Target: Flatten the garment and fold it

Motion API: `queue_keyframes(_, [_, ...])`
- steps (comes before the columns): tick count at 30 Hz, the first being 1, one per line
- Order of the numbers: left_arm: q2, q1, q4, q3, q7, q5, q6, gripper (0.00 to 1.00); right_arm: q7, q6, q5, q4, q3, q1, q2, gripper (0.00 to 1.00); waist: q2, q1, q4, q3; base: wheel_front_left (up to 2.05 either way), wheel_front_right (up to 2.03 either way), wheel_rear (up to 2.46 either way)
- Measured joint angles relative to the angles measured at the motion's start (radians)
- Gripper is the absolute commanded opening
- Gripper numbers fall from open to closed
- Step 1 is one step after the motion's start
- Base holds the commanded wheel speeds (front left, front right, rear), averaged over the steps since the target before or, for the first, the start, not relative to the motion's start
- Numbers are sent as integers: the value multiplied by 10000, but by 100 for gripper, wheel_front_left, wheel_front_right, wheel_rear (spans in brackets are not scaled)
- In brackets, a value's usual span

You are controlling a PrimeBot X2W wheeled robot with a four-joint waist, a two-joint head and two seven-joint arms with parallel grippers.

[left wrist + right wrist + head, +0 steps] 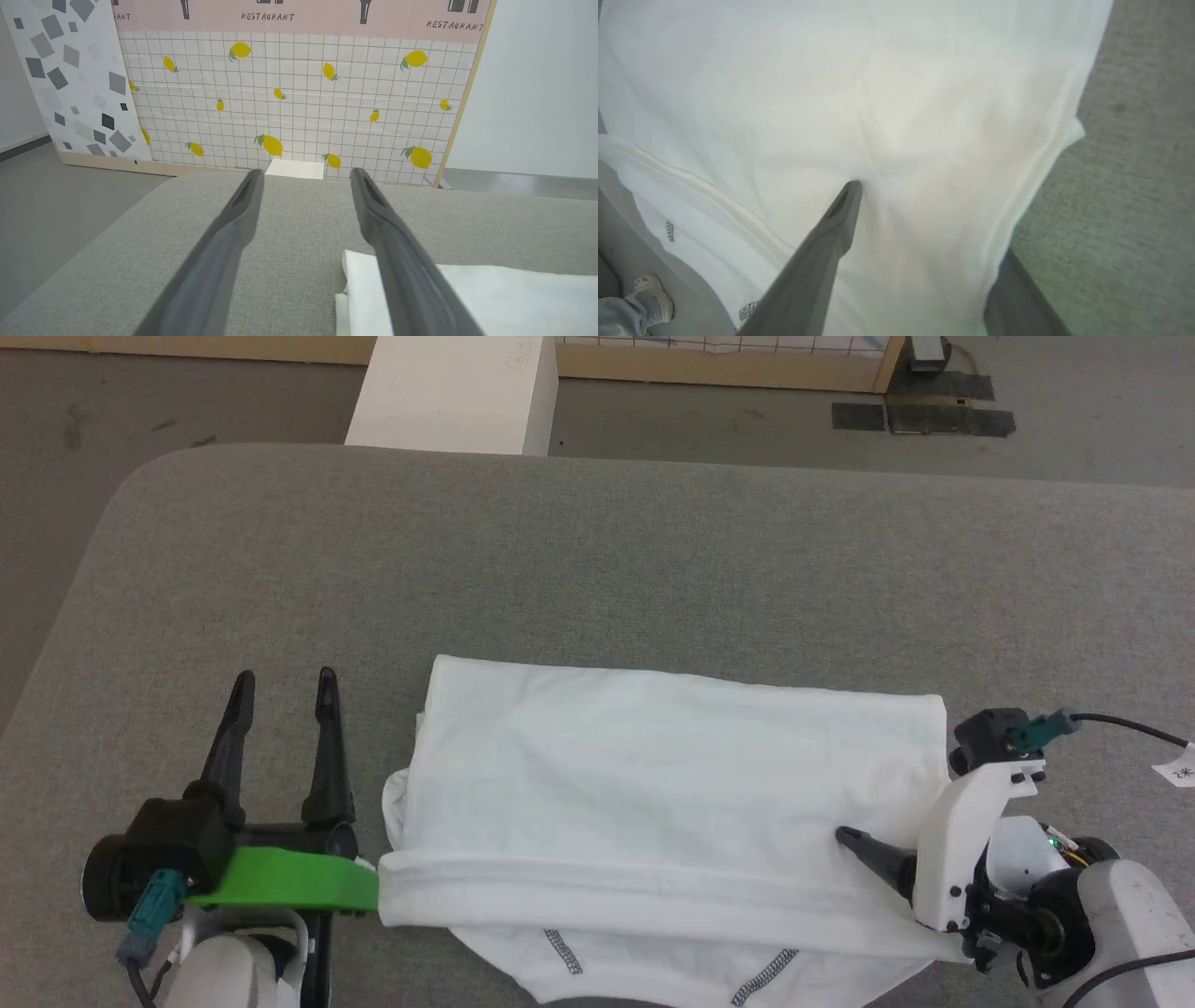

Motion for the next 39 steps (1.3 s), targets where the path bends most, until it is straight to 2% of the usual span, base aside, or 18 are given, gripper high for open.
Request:
queue_keyframes(3, [-221,1,75,107,0,21,-71,100,-167,0,54,178,127,-95,-58,100,0,0,21,22,0,0,0])
queue_keyframes(4, [-261,2,94,151,0,33,-119,100,-176,0,69,247,119,-130,-92,53,0,0,22,24,0,0,0])
queue_keyframes(5, [-309,3,111,209,-2,54,-146,100,-182,6,69,314,94,-157,-136,1,0,0,20,25,0,0,0])
queue_keyframes(14, [-652,99,192,543,0,351,-493,100,-13,12,-96,637,-1099,-174,-650,0,0,1,-37,-78,0,0,0])
queue_keyframes(20, [-809,122,259,715,-2,500,-663,100,500,8,-1126,631,-2681,136,-1634,0,0,1,-81,-192,0,0,0])
queue_keyframes(25, [-920,236,483,742,-2,570,-780,100,738,6,-1898,428,-3350,383,-1927,0,0,0,-102,-350,0,0,0])
queue_keyframes(32, [-997,430,654,779,-2,637,-915,100,784,4,-1580,-1122,-2997,786,-1921,0,0,1,-92,-721,0,0,0])
queue_keyframes(39, [-1051,631,660,886,-2,706,-928,100,1122,0,-899,-3400,-1952,1153,-1850,0,0,1,-178,-1011,0,0,0])
